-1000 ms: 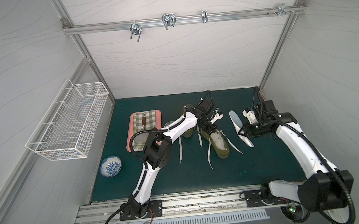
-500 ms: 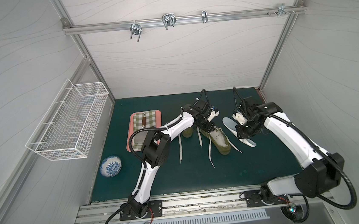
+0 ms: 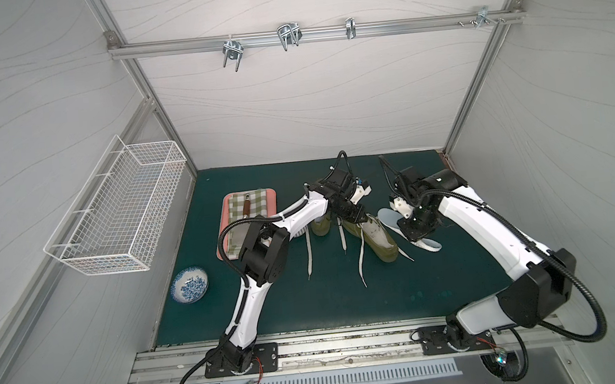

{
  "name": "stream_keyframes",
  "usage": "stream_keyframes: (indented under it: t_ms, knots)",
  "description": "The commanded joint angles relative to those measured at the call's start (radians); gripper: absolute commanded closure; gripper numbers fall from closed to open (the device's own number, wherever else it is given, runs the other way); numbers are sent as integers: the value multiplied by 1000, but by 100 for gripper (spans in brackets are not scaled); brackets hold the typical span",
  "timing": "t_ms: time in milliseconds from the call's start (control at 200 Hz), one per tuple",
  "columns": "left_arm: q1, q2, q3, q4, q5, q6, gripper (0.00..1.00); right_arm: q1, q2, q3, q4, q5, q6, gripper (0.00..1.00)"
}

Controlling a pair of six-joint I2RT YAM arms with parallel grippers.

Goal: Insert the insole into the shoe

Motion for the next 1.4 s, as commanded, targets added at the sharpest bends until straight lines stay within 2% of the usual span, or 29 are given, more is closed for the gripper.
stream_keyframes:
  t_ms: [0,110,310,535,950,1125,1280,1395]
  knots:
    - [8,-42,-8,78,50,-19,100,64,35,12,-59,75,-63,79]
    - [7,-38,-9,73,53,-22,100,87,61,-1,-69,164,-79,82]
    - [9,-38,-12,110,83,-55,100,152,42,-61,-47,194,-115,83]
    - [14,-22,-33,128,136,-86,100,157,3,-117,-8,142,-129,84]
    - [38,-20,-53,164,217,-141,100,136,33,-138,27,119,-112,84]
    - [36,-21,-65,167,187,-149,100,122,41,-114,26,99,-90,84]
    - [22,-56,-137,236,122,-183,100,107,69,-74,9,73,-74,85]
    - [21,-64,-160,274,136,-210,100,116,76,-100,21,75,-94,86]
